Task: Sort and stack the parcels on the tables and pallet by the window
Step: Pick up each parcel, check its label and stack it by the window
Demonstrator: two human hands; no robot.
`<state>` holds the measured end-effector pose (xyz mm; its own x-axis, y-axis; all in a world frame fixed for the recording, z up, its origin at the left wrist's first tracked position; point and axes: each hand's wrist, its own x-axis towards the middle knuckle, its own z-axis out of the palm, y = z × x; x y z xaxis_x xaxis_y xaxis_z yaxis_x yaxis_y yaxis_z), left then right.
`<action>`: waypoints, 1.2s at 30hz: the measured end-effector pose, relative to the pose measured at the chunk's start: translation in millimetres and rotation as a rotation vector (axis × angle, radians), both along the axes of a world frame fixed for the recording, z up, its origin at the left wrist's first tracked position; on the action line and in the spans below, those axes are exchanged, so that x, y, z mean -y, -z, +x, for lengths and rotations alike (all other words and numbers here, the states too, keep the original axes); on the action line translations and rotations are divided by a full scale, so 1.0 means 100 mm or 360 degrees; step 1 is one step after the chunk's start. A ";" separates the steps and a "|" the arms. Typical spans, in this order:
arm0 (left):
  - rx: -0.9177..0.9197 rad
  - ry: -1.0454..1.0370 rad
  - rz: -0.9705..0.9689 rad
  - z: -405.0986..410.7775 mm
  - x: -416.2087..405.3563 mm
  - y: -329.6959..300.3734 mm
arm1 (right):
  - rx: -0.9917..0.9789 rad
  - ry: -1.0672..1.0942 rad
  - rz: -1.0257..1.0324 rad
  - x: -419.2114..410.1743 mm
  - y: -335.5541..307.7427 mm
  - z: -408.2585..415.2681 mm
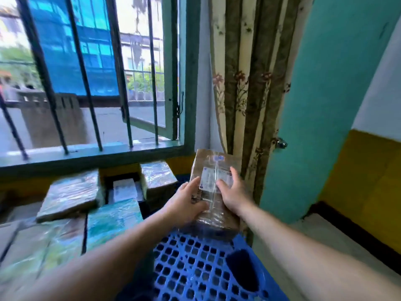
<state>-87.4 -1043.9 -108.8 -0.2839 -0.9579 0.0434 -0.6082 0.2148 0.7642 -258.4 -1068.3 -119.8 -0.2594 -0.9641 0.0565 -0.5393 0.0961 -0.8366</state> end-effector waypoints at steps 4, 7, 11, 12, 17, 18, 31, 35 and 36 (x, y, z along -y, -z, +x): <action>-0.0116 -0.0266 0.0093 -0.05 -0.08 0.00 | -0.0037 -0.0274 0.0036 0.29 0.03 0.02; -0.0025 -0.0422 0.0080 -0.05 -0.21 0.01 | -0.0069 -0.0435 0.0063 0.33 0.06 0.07; 0.0142 -0.0531 0.0131 -0.04 -0.43 0.05 | -0.0104 -0.0584 0.0097 0.22 0.14 0.17; 0.0172 -0.0544 0.0135 -0.02 -0.47 0.07 | -0.0126 -0.0608 0.0110 0.18 0.13 0.18; 0.0279 -0.0556 0.0118 0.14 -0.67 0.12 | -0.0206 -0.0714 0.0145 -0.05 0.13 0.28; 0.0320 -0.0557 0.0112 0.16 -0.71 0.13 | -0.0214 -0.0736 0.0149 -0.10 0.14 0.31; 0.1251 -0.0326 0.0326 0.44 -0.95 0.56 | -0.0542 -0.1026 0.0578 -0.34 0.55 0.53; 0.1254 -0.0385 0.0417 0.46 -0.82 0.58 | -0.0657 -0.1102 0.0628 -0.15 0.62 0.62; 0.1282 -0.0387 0.0432 0.47 -0.77 0.58 | -0.0659 -0.1104 0.0629 -0.10 0.64 0.64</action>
<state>-40.3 -966.4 -166.6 0.0827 -0.9439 -0.3198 -0.9891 -0.1170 0.0893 -194.2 -1058.7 -183.6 0.3556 -0.8654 -0.3530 -0.8342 -0.1236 -0.5374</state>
